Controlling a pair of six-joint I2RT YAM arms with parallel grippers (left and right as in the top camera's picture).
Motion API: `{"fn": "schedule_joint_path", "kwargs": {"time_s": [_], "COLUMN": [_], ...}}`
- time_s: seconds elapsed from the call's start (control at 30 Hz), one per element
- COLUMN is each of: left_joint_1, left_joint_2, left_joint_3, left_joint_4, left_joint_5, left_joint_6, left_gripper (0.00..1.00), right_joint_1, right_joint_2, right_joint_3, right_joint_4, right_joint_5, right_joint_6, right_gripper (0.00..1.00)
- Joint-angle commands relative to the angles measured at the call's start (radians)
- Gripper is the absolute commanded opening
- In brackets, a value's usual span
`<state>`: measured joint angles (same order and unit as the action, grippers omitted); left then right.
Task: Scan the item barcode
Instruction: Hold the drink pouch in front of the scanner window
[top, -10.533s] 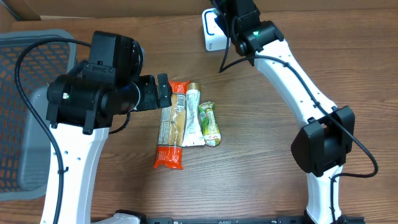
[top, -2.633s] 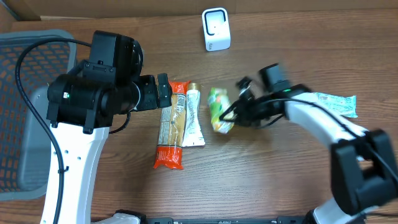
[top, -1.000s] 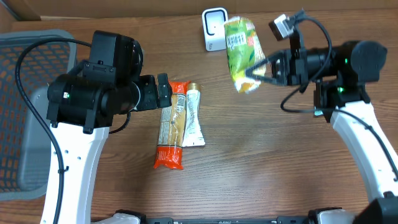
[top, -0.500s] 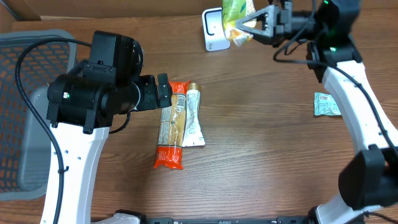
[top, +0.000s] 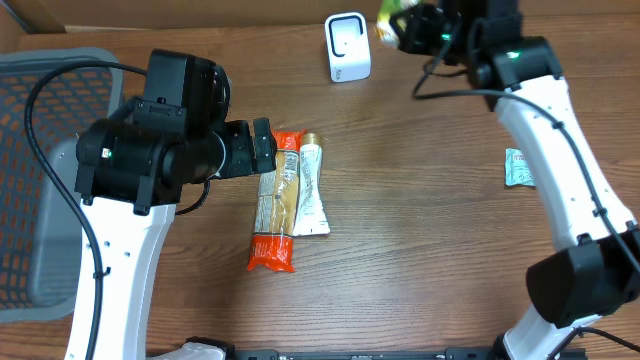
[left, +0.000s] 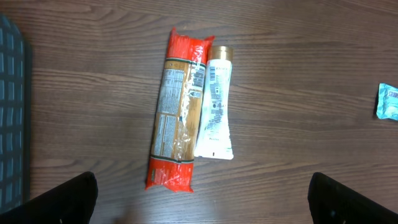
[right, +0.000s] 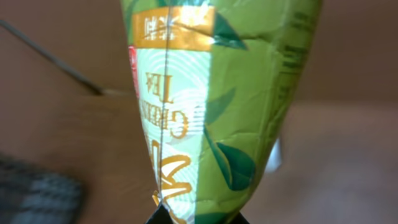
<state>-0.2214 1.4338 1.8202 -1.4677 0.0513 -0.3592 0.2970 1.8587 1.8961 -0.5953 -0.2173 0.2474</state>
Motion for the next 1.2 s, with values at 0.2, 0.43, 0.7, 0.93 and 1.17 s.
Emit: {"fn": "schedule_joint_path", "kwargs": {"time_s": [0.2,0.43,0.7,0.93,1.17], "left_joint_1": [-0.002,-0.002,-0.002,-0.002,-0.002], "left_joint_2": [0.002,0.002,0.002,0.002,0.002], "left_joint_3": [0.015,0.015,0.015,0.015,0.015], "left_joint_4": [0.002,0.002,0.002,0.002,0.002], "left_joint_5": [-0.003,-0.003,-0.003,-0.003,-0.003], "left_joint_6": [0.023,0.023,0.023,0.023,0.023], "left_gripper": [1.0,0.99,0.99,0.99,1.0], "right_joint_1": [0.215,0.224,0.192,0.174,0.174], "right_joint_2": [0.164,0.341,0.481,0.518,0.521], "right_joint_3": [0.053,0.053,0.052,0.052,0.052], "right_joint_4": [0.222,0.409,0.483,0.485,0.482], "right_joint_5": [0.772,0.831,0.916,0.914,0.904], "right_joint_6": [-0.677,-1.105,-1.225,-1.221,-1.22], "right_gripper": [0.04,0.04,0.04,0.04,0.04]}}
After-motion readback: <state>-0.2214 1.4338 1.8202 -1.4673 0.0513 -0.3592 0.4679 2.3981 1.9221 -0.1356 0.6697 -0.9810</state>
